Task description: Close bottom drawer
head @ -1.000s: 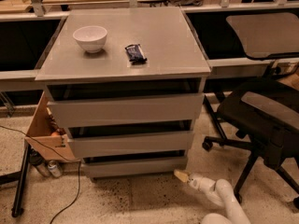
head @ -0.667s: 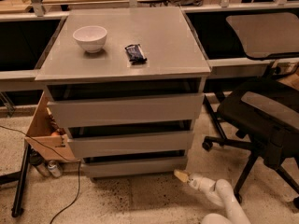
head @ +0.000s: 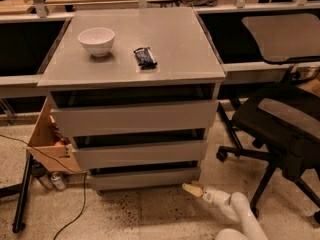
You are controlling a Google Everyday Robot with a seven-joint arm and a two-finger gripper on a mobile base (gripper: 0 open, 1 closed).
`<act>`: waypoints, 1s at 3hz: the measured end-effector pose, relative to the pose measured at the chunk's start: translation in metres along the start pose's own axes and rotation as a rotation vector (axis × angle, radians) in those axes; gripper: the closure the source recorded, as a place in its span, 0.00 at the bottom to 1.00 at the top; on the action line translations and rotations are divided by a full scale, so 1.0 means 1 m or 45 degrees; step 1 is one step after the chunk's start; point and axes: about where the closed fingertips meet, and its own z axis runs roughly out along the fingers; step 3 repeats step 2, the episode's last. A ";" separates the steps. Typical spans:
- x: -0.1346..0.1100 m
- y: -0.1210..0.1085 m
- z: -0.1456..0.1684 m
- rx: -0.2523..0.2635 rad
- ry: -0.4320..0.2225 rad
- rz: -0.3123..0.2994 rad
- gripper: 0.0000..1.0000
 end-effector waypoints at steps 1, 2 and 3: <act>0.000 0.000 0.000 0.000 0.000 0.000 0.00; 0.000 0.000 0.000 0.000 0.000 0.000 0.00; 0.000 0.000 0.000 0.000 0.000 0.000 0.00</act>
Offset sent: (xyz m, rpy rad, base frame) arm 0.0000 0.0000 0.0000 0.0000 0.0000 0.0000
